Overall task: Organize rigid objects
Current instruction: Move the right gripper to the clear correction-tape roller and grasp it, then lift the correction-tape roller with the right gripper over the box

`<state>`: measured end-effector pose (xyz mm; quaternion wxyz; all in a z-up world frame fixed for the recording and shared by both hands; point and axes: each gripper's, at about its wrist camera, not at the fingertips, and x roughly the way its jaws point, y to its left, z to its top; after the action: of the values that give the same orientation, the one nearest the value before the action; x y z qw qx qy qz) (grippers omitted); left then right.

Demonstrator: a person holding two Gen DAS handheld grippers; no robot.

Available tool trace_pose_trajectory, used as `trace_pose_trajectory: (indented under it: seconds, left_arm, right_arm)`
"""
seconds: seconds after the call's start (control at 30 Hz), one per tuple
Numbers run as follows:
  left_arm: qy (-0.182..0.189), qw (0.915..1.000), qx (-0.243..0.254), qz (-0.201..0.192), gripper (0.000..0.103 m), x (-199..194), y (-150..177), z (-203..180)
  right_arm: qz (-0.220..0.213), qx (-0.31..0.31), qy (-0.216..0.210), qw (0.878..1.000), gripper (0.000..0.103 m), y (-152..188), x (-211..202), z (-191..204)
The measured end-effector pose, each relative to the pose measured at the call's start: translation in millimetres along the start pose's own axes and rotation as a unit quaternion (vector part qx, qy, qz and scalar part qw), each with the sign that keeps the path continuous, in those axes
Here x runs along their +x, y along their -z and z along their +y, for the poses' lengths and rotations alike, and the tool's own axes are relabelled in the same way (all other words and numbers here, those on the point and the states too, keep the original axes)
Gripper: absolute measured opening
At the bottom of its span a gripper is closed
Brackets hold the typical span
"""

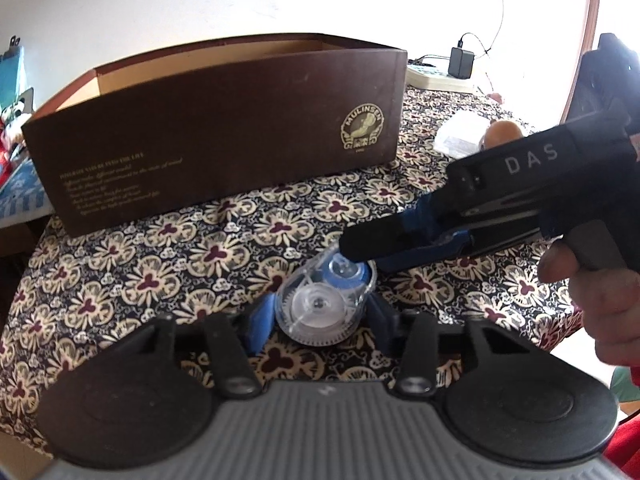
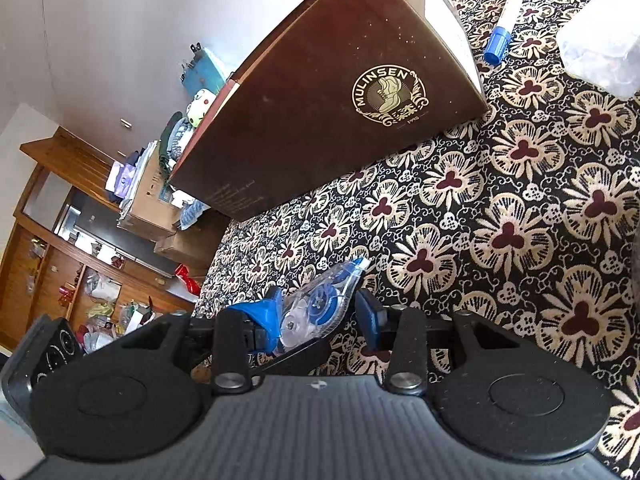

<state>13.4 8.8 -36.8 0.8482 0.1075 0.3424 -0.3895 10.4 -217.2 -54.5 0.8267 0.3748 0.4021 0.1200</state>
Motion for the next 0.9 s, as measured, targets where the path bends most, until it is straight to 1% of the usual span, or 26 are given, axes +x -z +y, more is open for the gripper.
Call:
trace_pose_trajectory:
  seconds: [0.17, 0.37, 0.5, 0.6, 0.73, 0.8, 0.9]
  left_arm:
    - [-0.001, 0.9999, -0.012, -0.008, 0.046, -2.7, 1.8, -0.5]
    - [0.026, 0.9977, -0.058, -0.024, 0.046, -10.8, 3.2, 11.9]
    - [0.03, 0.9969, -0.059, -0.044, 0.046, -19.7, 1.5, 9.4]
    - [0.038, 0.9967, -0.054, -0.047, 0.046, -21.2, -1.1, 4.8]
    - [0.033, 0.9969, -0.046, -0.055, 0.046, -26.5, -4.4, 0.7]
    - [0.034, 0.9964, -0.044, -0.063, 0.046, -31.5, -6.2, 2.1]
    - [0.036, 0.9954, -0.042, -0.079, 0.046, -42.2, -11.7, 2.7]
  right_arm:
    - [-0.004, 0.007, -0.01, 1.0, 0.026, 3.5, -4.6, -3.9]
    - [-0.005, 0.041, -0.031, 0.999, 0.026, 4.9, -11.8, -15.4]
    - [-0.009, 0.049, -0.038, 0.998, 0.023, 7.3, -16.7, -20.2]
    - [-0.007, 0.055, -0.063, 0.996, 0.019, 9.9, -15.0, -21.0]
    - [-0.019, 0.029, -0.061, 0.998, 0.012, 13.1, -20.9, -14.6]
    - [-0.028, 0.02, -0.07, 0.997, 0.009, 12.8, -25.8, -8.8]
    - [-0.04, 0.002, -0.078, 0.996, 0.007, 10.3, -33.8, 4.5]
